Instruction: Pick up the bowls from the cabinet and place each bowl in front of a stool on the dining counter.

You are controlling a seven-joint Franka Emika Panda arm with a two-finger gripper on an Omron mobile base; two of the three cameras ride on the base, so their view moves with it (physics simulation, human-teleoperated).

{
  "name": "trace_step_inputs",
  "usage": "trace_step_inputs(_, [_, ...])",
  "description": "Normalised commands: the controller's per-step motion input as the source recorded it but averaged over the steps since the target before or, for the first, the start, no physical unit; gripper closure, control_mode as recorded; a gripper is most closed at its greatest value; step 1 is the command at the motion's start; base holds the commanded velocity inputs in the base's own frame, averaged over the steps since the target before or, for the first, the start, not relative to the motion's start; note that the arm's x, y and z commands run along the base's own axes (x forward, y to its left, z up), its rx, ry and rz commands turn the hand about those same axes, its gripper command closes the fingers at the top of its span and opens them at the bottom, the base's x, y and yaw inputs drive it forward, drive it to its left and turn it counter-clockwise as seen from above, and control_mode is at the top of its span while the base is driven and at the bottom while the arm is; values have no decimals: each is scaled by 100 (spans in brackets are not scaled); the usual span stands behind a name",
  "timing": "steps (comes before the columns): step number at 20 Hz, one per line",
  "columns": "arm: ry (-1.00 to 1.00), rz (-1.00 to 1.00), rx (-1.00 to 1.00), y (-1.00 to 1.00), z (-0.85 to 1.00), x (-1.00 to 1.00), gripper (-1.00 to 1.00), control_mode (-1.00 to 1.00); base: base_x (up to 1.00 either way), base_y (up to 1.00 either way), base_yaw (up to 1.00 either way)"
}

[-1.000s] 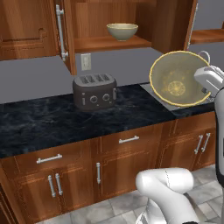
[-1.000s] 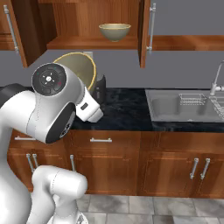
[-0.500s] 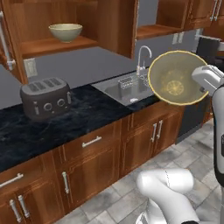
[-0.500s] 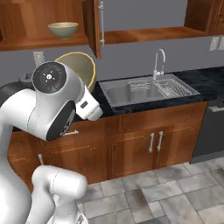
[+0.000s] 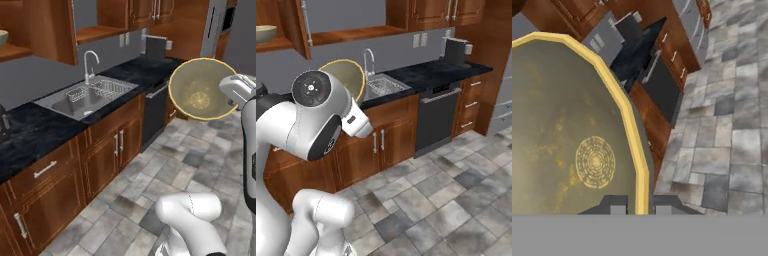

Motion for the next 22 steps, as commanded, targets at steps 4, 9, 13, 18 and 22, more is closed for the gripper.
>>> trace_step_inputs(4, [0, 0, 0, 0, 0, 0, 100, 100, -58, -48, -51])
trace_step_inputs(9, [0, 0, 0, 0, 0, 0, 100, 100, -54, -51, -49])
trace_step_inputs(13, [0, 0, 0, 0, 0, 0, 100, 100, -40, -58, -45])
trace_step_inputs(18, [0, 0, 0, 0, 0, 0, 100, 100, -34, -53, -43])
trace_step_inputs(22, [0, 0, 0, 0, 0, 0, 100, 100, -26, -49, -38])
